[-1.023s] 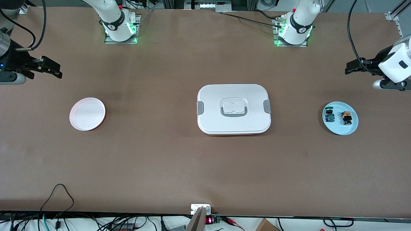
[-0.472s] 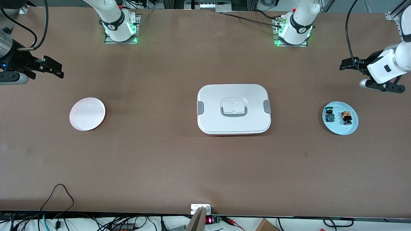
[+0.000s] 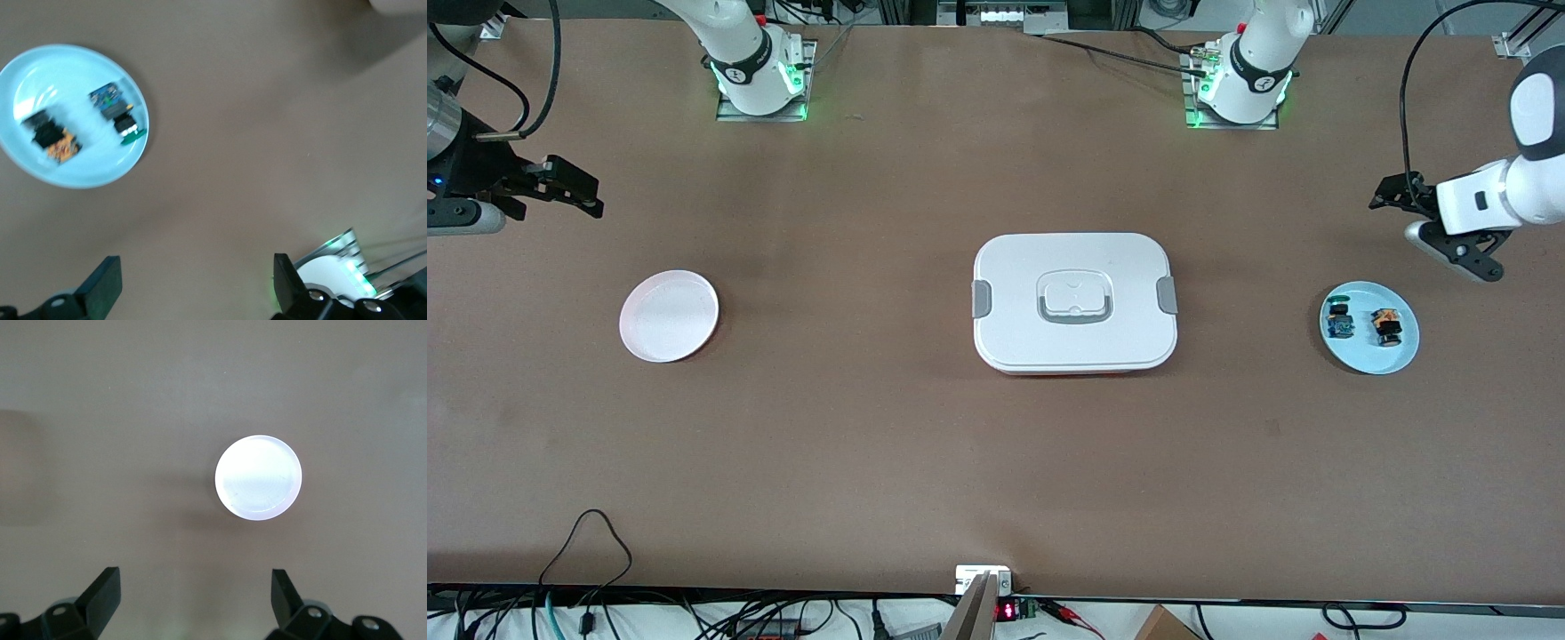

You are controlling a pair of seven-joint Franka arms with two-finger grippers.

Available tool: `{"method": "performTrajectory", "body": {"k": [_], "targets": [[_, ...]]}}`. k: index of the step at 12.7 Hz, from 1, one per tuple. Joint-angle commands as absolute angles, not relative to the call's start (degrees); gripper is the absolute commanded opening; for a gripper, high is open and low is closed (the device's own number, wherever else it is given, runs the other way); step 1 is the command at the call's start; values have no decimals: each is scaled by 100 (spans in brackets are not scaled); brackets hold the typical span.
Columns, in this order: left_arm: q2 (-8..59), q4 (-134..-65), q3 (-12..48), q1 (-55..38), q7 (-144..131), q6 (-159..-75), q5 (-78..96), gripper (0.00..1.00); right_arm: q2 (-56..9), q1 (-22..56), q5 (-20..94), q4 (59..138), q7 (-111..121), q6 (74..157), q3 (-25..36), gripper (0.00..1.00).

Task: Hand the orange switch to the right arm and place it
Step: 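Lower the left gripper over the orange switch on the blue plate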

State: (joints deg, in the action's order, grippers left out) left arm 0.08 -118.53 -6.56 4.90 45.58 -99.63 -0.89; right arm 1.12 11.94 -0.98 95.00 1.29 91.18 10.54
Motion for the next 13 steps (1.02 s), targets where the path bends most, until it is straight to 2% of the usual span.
{"method": "performTrajectory", "body": {"k": [1,7,13], "targets": [[420,-11865,-624,693,6014,-10483,-272,100,88,1222,-158,9404,114,9114,1063,100],[1370,-11821,-624,1037,8759,-11582,-281,100,97,1160,-149,9404,176,9044,1107,100],[2117,-11821,-607,1458,11203,-13348,-264,100,88,1169,-167,9404,228,9035,1099,100]]}}
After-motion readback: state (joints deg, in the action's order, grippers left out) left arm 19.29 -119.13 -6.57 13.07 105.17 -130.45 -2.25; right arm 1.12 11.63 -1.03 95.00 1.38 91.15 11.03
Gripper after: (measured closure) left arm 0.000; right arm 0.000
